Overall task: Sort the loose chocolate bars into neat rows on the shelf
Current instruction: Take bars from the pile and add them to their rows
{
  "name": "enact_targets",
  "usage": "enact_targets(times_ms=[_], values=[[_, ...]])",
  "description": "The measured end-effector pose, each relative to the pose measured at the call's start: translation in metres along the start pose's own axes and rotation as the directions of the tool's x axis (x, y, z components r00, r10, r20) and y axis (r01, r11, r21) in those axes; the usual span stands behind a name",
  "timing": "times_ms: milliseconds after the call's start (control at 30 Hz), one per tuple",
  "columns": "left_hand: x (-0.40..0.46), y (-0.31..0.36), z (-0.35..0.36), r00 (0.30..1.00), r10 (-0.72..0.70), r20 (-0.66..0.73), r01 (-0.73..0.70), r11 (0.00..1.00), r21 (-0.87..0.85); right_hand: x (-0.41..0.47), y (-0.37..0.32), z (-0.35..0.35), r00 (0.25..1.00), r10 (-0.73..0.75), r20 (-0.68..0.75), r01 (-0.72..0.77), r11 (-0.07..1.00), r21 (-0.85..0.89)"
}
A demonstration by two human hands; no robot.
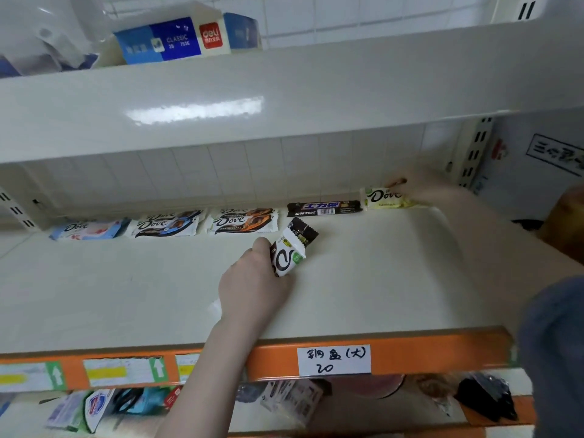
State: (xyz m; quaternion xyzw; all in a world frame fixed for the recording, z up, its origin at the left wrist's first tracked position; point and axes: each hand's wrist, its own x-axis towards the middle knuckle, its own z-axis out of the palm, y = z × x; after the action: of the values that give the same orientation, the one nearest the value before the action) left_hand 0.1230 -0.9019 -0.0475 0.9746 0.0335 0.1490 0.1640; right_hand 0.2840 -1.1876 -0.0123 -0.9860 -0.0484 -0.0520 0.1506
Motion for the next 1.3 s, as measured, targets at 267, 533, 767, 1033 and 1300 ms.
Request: enact_targets(times_ms=[267,533,767,1033,1300], values=[[0.007,0.001,0.002,1.0,-0.011,0.0,0.011,1.0,0.007,0.015,0.011,0.031,0.988,0.052,-0.147,-0.055,0.998,-0.018],[0.012,0.0,0.005,1.0,0.006,0.006,-0.006,1.0,0.005,-0.007,0.012,0.05,0.988,-0.009,-0.154,0.026,0.994,0.109],[0.01,0.0,0.001,1.0,0.016,0.01,-0.016,1.0,0.004,-0.024,0.007,0.047,0.986,-0.027,-0.164,0.039,0.997,0.072],[0.002,-0.005,-0.009,0.999,0.042,-0.016,-0.041,0.998,0.048,-0.047,-0.02,0.034,0.964,-0.018,-0.266,0.036,0.997,0.062],[-0.011,-0.014,-0.016,0.992,0.127,0.0,-0.126,0.983,0.134,-0.134,-0.087,0.027,0.978,-0.121,-0.167,0.182,0.886,0.426]])
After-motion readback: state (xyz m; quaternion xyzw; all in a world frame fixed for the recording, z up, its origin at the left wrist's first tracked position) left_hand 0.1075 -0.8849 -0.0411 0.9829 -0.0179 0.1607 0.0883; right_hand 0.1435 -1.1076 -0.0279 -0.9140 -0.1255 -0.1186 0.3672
